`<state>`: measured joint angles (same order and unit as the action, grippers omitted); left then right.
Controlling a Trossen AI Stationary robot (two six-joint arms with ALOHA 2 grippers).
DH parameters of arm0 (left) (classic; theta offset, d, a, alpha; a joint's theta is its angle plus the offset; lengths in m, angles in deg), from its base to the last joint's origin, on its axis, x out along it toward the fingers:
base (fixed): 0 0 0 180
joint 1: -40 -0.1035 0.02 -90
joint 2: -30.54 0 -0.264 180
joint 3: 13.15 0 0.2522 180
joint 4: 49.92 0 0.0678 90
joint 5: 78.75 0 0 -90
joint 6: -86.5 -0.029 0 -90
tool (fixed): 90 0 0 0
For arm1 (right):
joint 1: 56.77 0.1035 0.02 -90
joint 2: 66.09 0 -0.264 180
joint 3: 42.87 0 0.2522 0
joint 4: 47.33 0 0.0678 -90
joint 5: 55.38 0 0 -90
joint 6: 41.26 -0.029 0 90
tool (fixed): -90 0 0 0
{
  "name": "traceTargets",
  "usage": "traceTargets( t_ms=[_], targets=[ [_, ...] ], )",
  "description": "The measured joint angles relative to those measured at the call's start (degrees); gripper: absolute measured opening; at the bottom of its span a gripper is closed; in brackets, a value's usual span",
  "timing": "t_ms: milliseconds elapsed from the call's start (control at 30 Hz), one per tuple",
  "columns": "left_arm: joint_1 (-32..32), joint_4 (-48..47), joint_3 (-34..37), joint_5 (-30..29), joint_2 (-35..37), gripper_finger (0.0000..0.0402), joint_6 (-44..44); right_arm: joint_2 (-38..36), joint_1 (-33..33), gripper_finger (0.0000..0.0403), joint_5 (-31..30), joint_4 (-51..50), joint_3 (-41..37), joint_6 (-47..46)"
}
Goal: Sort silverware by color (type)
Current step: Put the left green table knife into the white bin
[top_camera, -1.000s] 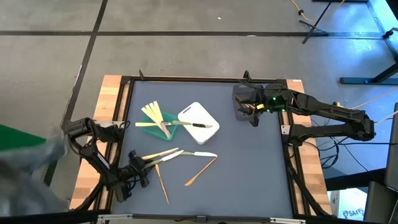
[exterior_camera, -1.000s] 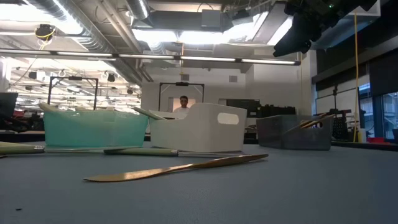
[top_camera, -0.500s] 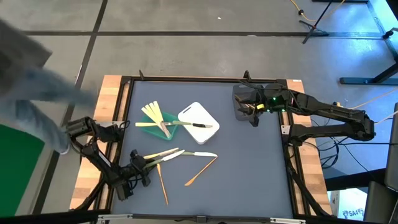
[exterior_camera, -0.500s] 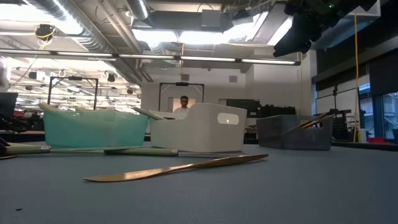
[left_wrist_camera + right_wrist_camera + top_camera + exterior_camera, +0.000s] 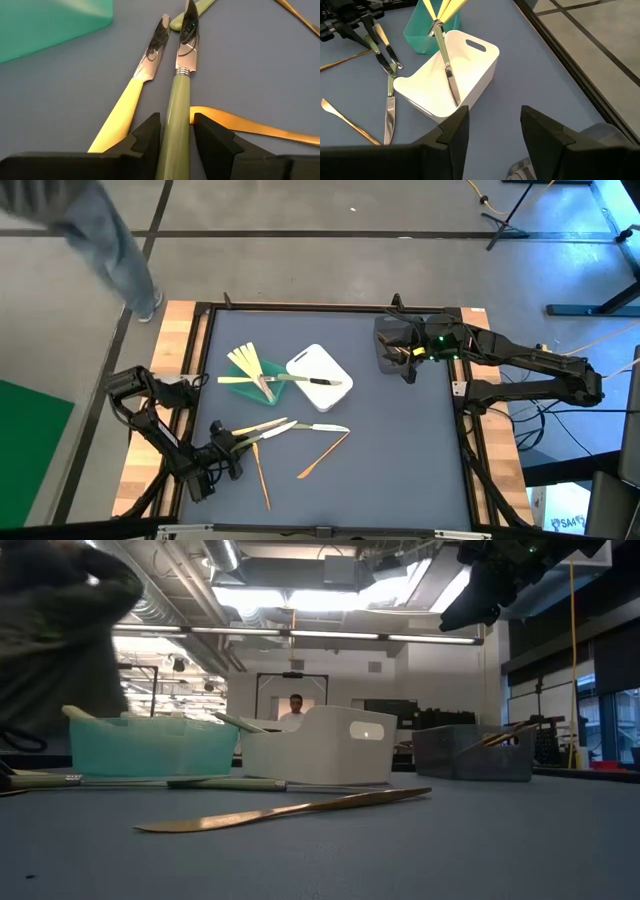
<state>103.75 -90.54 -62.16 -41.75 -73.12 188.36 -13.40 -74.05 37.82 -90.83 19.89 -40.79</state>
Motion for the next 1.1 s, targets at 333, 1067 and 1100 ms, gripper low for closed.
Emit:
traceTargets(
  t_ms=[333, 1067, 1100],
  targets=[
    [0.0, -0.8, 0.0, 0.1, -0.1, 0.0076, -0.9, 0.0, 0.0, 0.0167, 0.0, -0.1, 0.0, 0.0],
    [-0.1, -0.4, -0.3, -2.5, 1.9, 0.0068, -0.1, 0.0, 0.0, 0.0167, 0.0, 0.0, 0.0, 0.0],
    [-0.1, -0.3, -0.3, -2.3, 2.5, 0.0068, -0.1, 0.0, 0.0, 0.0167, -0.1, 0.0, 0.0, 0.0]
  ],
)
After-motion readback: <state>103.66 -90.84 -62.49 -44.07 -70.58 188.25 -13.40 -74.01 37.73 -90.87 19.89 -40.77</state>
